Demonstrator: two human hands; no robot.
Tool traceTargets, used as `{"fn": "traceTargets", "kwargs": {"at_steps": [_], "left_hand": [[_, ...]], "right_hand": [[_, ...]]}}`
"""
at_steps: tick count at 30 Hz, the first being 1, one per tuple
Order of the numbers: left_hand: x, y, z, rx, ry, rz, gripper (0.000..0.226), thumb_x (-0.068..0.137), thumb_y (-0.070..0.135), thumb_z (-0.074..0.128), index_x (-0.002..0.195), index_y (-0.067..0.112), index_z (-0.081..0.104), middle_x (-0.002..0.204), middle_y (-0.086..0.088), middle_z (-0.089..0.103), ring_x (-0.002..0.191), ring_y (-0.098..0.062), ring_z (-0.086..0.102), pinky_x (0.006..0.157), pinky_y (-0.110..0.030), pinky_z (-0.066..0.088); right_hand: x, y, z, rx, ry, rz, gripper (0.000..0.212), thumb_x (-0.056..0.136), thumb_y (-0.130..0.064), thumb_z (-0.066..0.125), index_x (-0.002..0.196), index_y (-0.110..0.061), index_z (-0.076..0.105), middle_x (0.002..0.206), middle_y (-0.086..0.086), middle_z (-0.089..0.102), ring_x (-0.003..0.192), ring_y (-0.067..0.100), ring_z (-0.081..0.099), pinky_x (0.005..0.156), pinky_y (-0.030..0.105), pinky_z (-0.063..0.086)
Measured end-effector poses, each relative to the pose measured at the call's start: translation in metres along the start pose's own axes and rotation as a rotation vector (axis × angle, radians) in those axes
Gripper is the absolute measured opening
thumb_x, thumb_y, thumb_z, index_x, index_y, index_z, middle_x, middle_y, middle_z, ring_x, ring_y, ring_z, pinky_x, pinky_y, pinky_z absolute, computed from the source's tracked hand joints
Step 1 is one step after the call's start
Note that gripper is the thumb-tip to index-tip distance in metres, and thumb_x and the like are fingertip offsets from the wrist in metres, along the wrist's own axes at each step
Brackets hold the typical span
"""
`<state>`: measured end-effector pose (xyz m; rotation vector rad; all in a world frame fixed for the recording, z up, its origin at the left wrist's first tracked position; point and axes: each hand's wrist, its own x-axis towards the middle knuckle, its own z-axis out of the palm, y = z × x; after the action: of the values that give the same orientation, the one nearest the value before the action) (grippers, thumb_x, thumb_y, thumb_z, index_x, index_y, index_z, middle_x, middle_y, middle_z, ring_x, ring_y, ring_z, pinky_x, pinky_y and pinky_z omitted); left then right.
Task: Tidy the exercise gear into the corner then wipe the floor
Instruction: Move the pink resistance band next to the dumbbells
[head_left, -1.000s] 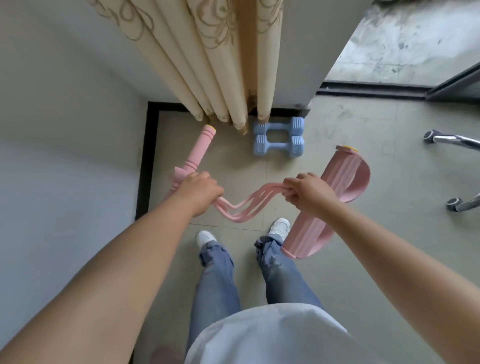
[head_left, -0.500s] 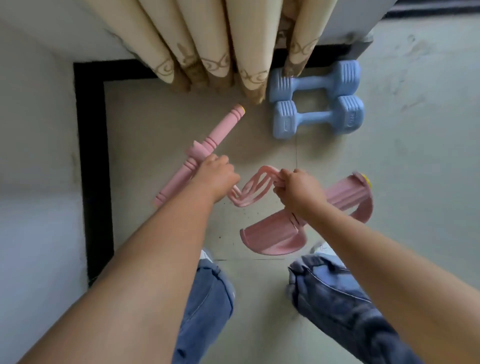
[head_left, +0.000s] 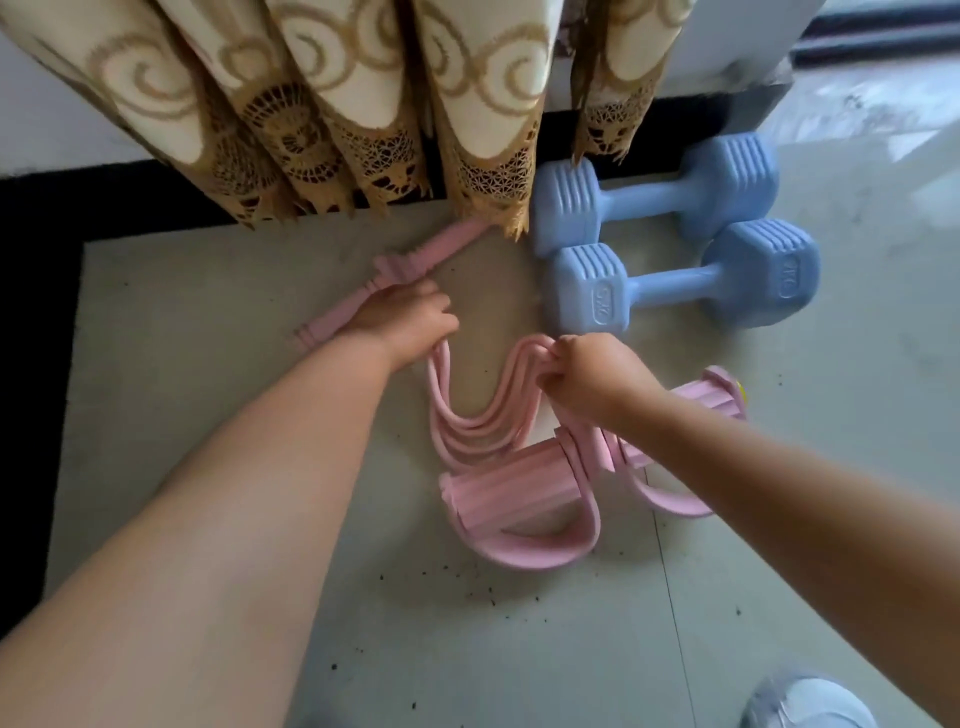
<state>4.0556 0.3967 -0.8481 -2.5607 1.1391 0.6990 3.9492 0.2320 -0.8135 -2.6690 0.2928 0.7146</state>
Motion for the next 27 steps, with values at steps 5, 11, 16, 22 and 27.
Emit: {"fn": "traceTargets", "kwargs": {"at_steps": [5,11,16,22,27], "left_hand": [[0.009,-0.009,-0.001,-0.198,0.044,-0.12,0.027,0.096,0.012,0.037,0.112,0.002,0.057,0.126,-0.014,0.045,0.126,-0.026,0.043,0.094,-0.033,0.04],[0.012,-0.022,0.001,-0.216,0.141,-0.206,0.036,0.096,0.006,0.038,0.128,0.002,0.054,0.143,-0.014,0.038,0.142,-0.024,0.025,0.111,-0.035,0.034],[0.013,-0.022,0.002,-0.44,0.166,-0.235,0.046,0.098,0.004,0.036,0.143,0.001,0.035,0.156,-0.012,0.023,0.146,-0.024,0.018,0.121,-0.034,0.016],[0.007,-0.02,-0.009,-0.763,0.323,-0.451,0.051,0.088,0.01,0.04,0.138,-0.003,0.042,0.143,-0.022,0.042,0.133,-0.031,0.04,0.103,-0.028,0.035],[0.002,-0.025,0.001,-0.902,0.28,-0.505,0.041,0.098,0.007,0.041,0.138,0.005,0.045,0.141,-0.016,0.048,0.129,-0.029,0.047,0.101,-0.025,0.037]], "right_hand": [[-0.004,0.003,0.001,0.038,0.013,0.087,0.041,0.094,-0.022,0.038,0.055,-0.009,0.034,0.055,0.004,0.037,0.07,0.029,0.042,0.062,0.027,0.03],[-0.009,-0.006,0.004,-0.022,-0.136,0.069,0.031,0.093,-0.022,0.041,0.068,-0.006,0.049,0.066,0.009,0.047,0.074,0.029,0.047,0.062,0.025,0.033],[-0.01,-0.029,0.006,0.006,-0.111,0.0,0.028,0.091,-0.022,0.048,0.107,-0.003,0.059,0.109,0.017,0.064,0.102,0.033,0.059,0.068,0.028,0.038],[0.007,-0.042,-0.005,0.257,0.078,0.138,0.016,0.093,-0.017,0.046,0.104,-0.005,0.045,0.114,0.021,0.061,0.105,0.038,0.057,0.068,0.031,0.037],[0.029,-0.058,-0.005,0.142,0.144,0.063,0.019,0.097,-0.007,0.037,0.115,-0.002,0.037,0.12,0.023,0.052,0.106,0.04,0.056,0.071,0.037,0.04]]}}
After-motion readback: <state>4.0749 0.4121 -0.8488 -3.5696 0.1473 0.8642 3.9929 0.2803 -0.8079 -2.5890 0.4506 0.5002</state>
